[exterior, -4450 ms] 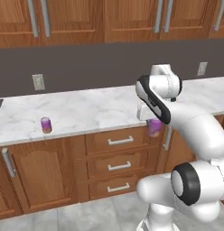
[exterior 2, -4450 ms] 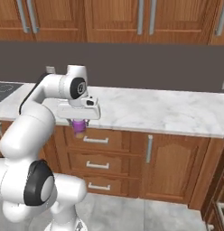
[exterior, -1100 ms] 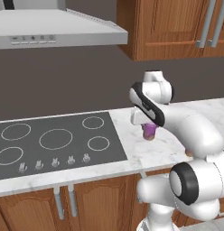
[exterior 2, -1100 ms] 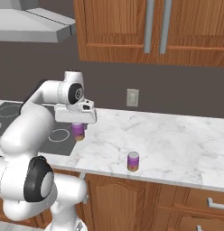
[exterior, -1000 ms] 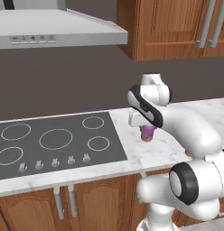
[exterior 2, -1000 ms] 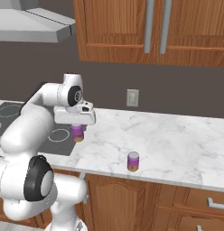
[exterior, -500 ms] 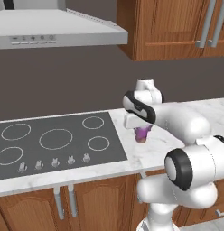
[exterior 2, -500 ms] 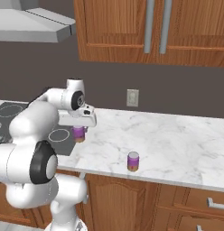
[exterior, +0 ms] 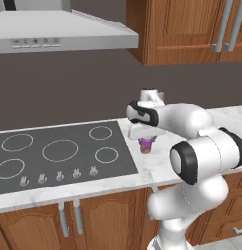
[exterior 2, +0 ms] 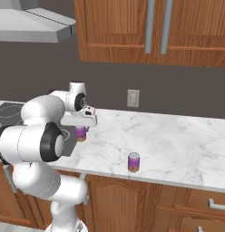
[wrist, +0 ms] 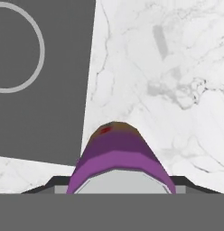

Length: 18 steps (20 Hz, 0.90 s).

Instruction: Four empty soda cans are scattered around the kitchen. Gather all the cans and cluster them next to the stove for recycling.

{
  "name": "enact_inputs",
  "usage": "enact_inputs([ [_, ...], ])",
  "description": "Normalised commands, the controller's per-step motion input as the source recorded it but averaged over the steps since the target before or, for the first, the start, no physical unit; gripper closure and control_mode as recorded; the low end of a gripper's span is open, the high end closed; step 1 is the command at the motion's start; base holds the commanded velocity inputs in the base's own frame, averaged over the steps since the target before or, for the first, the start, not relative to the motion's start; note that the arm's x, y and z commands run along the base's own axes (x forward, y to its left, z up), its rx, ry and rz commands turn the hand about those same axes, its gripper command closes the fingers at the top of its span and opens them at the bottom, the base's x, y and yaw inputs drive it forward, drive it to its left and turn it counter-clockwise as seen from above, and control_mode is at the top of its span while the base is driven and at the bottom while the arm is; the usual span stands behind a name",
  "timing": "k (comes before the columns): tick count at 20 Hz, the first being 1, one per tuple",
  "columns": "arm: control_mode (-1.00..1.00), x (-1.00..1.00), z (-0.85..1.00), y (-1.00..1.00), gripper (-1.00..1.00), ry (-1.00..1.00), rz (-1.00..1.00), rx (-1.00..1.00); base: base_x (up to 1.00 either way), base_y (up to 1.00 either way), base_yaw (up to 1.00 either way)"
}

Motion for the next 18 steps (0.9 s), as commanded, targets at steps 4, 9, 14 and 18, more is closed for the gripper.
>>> enact_inputs([
  [4, -1.0, 0.41, -0.25, 0.08, 1.0, 0.0, 0.0, 0.0, 0.0, 0.0, 0.0],
  [9, -1.0, 0.39, -0.3, 0.07, 1.0, 0.0, 0.0, 0.0, 0.0, 0.0, 0.0],
  [14, -1.0, 0.36, -0.32, 0.02, 1.0, 0.0, 0.0, 0.0, 0.0, 0.0, 0.0],
  [18, -1.0, 0.35, -0.35, 0.0, 1.0, 0.0, 0.0, 0.0, 0.0, 0.0, 0.0],
])
